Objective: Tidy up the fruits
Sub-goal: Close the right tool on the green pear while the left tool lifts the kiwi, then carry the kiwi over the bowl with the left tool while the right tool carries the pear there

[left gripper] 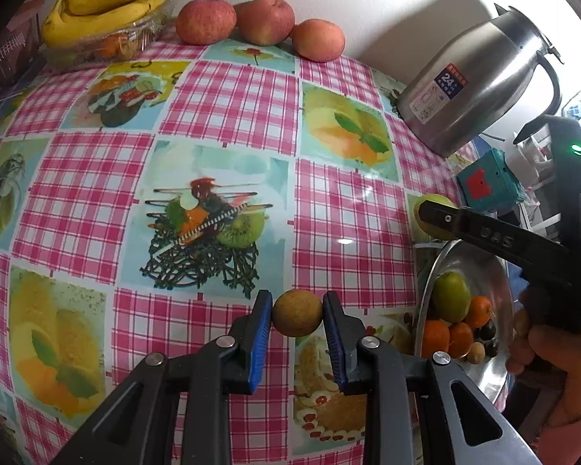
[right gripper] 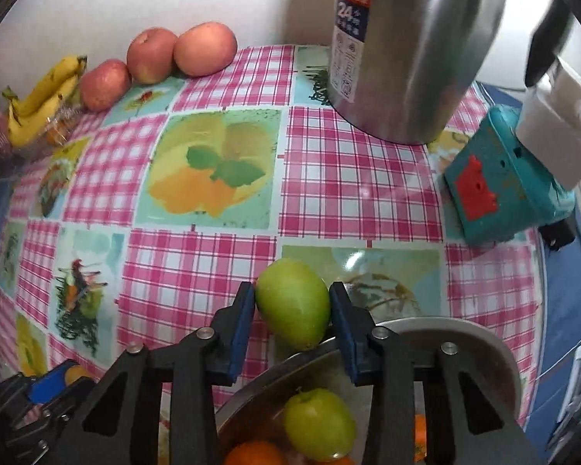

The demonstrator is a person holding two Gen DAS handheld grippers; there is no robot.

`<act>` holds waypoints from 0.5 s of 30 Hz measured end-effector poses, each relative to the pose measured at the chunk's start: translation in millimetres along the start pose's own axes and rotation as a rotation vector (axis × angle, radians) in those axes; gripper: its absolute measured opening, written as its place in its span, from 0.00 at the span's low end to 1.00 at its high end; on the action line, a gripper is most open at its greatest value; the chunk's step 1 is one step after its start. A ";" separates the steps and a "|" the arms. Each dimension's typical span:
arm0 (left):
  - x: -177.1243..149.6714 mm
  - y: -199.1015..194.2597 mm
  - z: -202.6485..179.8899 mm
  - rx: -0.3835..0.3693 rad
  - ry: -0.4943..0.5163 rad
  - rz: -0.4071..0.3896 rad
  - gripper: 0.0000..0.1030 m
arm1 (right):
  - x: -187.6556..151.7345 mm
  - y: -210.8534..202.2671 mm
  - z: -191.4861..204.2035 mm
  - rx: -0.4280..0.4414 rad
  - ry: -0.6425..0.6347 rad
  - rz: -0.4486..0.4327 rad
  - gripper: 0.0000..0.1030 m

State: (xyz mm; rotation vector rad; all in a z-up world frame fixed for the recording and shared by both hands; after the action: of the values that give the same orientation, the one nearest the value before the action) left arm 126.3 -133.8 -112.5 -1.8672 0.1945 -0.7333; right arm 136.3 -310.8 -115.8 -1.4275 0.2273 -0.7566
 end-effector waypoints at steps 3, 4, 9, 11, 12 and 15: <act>2.1 -6.1 -5.6 -0.002 0.014 -0.016 0.28 | -1.3 -17.9 3.4 0.078 0.044 -0.022 0.39; 2.6 -8.4 -8.8 -0.004 0.021 -0.021 0.28 | -4.4 -27.5 5.3 0.107 0.059 -0.032 0.39; 3.1 -20.1 -40.6 -0.033 0.093 -0.047 0.28 | -30.2 -75.0 -8.7 0.148 0.099 -0.090 0.39; 0.9 -24.8 -61.0 -0.050 0.142 -0.055 0.28 | -44.6 -87.7 -20.6 0.133 0.135 -0.106 0.39; -0.4 -26.9 -71.2 -0.058 0.167 -0.059 0.28 | -54.6 -94.7 -32.0 0.120 0.162 -0.113 0.39; -5.4 -29.4 -101.6 -0.083 0.243 -0.067 0.28 | -80.5 -104.3 -59.2 0.090 0.236 -0.125 0.40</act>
State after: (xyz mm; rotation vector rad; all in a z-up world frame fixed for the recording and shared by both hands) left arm 58.3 -198.9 -64.1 -1.8667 0.3230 -1.0118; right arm 7.3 -306.6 -50.9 -1.2754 0.2838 -1.0273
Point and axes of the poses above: each gripper's, at about its wrist camera, not at the fingertips, and y roughly the way its jaws point, z to its left, x to its top, the point moved 10 cm from there along y, roughly the way its jaws point, and after that the axes turned 15 degrees about y, right-handed, at the moved point
